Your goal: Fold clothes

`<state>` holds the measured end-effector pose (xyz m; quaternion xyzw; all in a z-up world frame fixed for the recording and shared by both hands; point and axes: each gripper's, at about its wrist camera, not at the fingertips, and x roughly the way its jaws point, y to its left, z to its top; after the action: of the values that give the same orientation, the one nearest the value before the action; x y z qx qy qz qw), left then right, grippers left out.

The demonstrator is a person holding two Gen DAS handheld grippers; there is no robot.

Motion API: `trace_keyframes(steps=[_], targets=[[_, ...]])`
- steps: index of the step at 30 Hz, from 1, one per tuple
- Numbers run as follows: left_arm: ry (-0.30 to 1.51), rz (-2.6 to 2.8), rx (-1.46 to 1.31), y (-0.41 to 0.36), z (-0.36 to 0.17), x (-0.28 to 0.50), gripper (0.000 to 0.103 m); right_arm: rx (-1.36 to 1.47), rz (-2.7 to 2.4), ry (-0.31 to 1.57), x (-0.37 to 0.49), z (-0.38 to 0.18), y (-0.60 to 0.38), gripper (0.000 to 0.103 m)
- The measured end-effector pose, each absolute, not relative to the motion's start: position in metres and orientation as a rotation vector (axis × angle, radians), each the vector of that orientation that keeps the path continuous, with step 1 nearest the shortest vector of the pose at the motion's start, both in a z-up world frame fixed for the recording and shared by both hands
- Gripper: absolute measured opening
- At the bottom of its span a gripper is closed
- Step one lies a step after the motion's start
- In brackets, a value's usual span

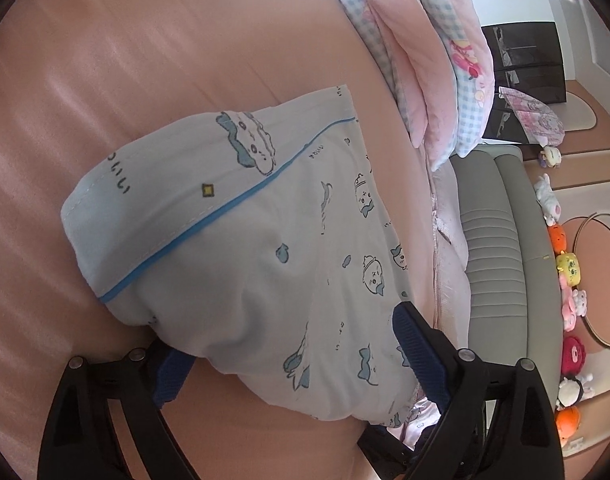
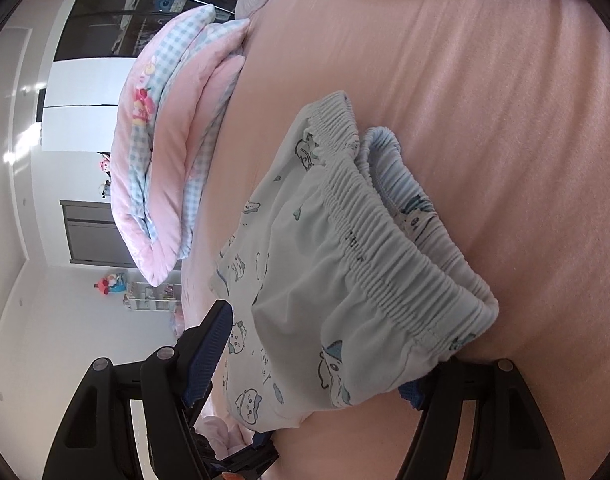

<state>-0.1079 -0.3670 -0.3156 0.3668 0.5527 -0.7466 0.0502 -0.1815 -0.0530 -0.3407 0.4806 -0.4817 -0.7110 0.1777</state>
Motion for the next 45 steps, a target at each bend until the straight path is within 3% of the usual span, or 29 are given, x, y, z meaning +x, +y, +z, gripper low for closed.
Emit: trace_keyframes(steps=[12,13,15,16,17,22,28,31,32,34,36,39,45], targets=[[1.699,-2.24,1.059,-0.371,-0.32,-0.121,0.103,1.378,-2.025,-1.352,-0.208,-0.356,-0.052,0.069],[1.723,-2.24,1.058,-0.373,-0.321,-0.119,0.103,1.376,-2.034,-1.348,-0.207,-0.358,-0.051,0.064],[1.794,-2.228,1.069,-0.379,-0.324,-0.118,0.103,1.371,-2.052,-1.34,-0.205,-0.362,-0.048,0.041],[1.829,-2.222,1.075,-0.382,-0.326,-0.118,0.103,1.369,-2.061,-1.336,-0.204,-0.364,-0.047,0.008],[1.861,-2.214,1.083,-0.384,-0.327,-0.118,0.103,1.367,-2.07,-1.332,-0.203,-0.366,-0.046,0.0],[1.884,-2.18,1.117,-0.385,-0.326,-0.121,0.103,1.387,-2.122,-1.279,-0.204,-0.364,-0.046,0.0],[1.764,-2.234,1.085,-0.374,-0.321,-0.119,0.102,1.364,-2.111,-1.267,-0.202,-0.36,-0.043,0.0],[1.732,-2.231,1.083,-0.374,-0.322,-0.117,0.091,1.369,-2.085,-1.288,-0.204,-0.36,-0.041,0.001],[1.74,-2.217,1.076,-0.377,-0.325,-0.114,0.082,1.367,-2.078,-1.291,-0.204,-0.359,-0.041,0.001],[1.767,-2.182,1.057,-0.382,-0.331,-0.105,0.057,1.362,-2.07,-1.279,-0.204,-0.359,-0.041,0.001],[1.875,-2.101,1.024,-0.392,-0.35,-0.091,0.016,1.359,-2.063,-1.261,-0.204,-0.357,-0.042,0.001],[2.077,-2.066,0.942,-0.403,-0.37,-0.079,0.011,1.36,-2.043,-1.228,-0.205,-0.355,-0.043,0.002],[1.905,-2.091,0.875,-0.389,-0.357,-0.084,0.011,1.361,-2.06,-1.203,-0.203,-0.351,-0.046,0.002]])
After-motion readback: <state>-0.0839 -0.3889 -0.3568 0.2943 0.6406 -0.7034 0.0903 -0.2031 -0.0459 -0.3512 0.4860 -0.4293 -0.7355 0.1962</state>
